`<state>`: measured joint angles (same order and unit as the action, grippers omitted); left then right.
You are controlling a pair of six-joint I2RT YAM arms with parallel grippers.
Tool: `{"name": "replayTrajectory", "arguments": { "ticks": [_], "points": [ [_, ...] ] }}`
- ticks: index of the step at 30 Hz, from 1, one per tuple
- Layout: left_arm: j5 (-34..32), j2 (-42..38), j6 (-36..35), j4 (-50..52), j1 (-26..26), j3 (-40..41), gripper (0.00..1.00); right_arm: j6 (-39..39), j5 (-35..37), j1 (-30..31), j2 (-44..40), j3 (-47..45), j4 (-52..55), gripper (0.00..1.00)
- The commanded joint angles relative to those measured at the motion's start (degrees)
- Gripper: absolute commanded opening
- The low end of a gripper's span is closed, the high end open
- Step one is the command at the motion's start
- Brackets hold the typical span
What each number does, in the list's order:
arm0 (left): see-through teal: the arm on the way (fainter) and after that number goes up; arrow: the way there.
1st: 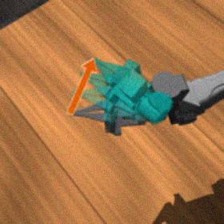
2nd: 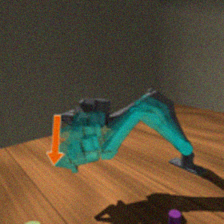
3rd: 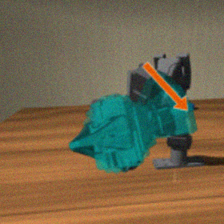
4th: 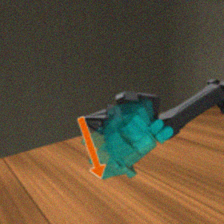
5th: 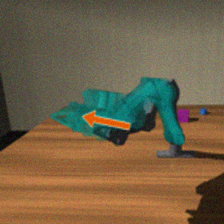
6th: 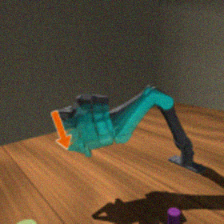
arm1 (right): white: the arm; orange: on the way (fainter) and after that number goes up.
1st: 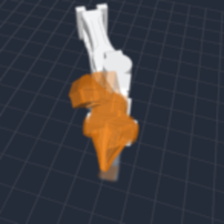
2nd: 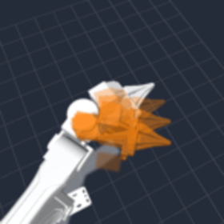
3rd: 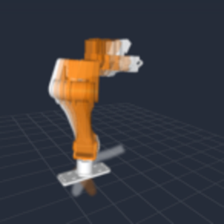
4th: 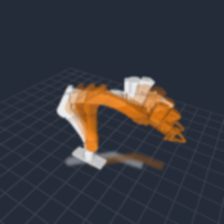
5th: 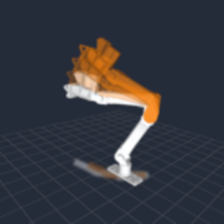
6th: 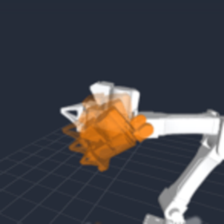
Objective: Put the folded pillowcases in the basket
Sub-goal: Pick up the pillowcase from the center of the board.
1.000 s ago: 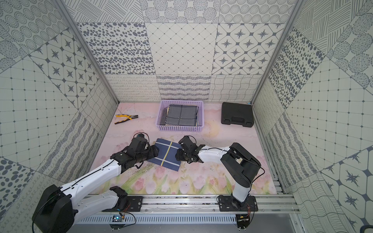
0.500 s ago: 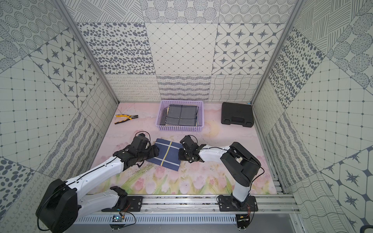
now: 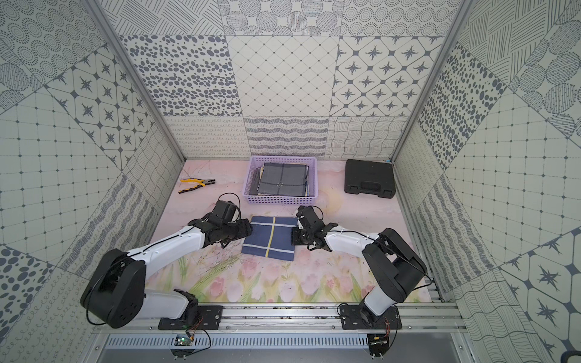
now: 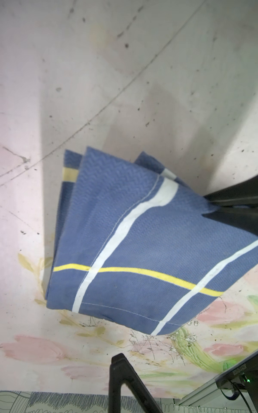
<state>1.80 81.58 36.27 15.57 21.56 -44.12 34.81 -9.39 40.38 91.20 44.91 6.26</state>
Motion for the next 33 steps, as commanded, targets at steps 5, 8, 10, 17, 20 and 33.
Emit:
{"name": "replayTrajectory", "arguments": {
  "ticks": [5, 8, 10, 17, 20, 33],
  "points": [
    [7.01, 8.97, -2.35, -3.76, -0.38, -4.1, 0.64, -2.82, -1.97, -1.12, 0.99, 0.19, 0.24, 0.0],
    [7.03, 11.0, -2.21, -3.65, -0.5, -5.01, 0.63, -2.9, -2.37, -1.34, 1.43, 0.3, 0.27, 0.0],
    [6.94, 12.53, -2.11, -3.16, -0.38, -5.6, 0.63, -2.9, -2.46, -1.4, 1.8, 0.42, 0.24, 0.0],
    [8.81, 15.88, -1.95, -2.74, -0.46, -6.08, 0.5, -2.99, -2.74, -1.77, 2.49, 0.94, 0.26, 0.0],
    [9.6, 16.24, -1.64, -3.28, -0.38, -5.49, 0.38, -3.08, -2.99, -1.95, 2.84, 1.21, 0.24, 0.0],
    [7.51, 11.17, 0.16, -5.29, -0.38, -2.08, 0.0, -2.55, -1.84, -2.06, 1.86, 1.0, 0.24, 0.0]
  ]
}}
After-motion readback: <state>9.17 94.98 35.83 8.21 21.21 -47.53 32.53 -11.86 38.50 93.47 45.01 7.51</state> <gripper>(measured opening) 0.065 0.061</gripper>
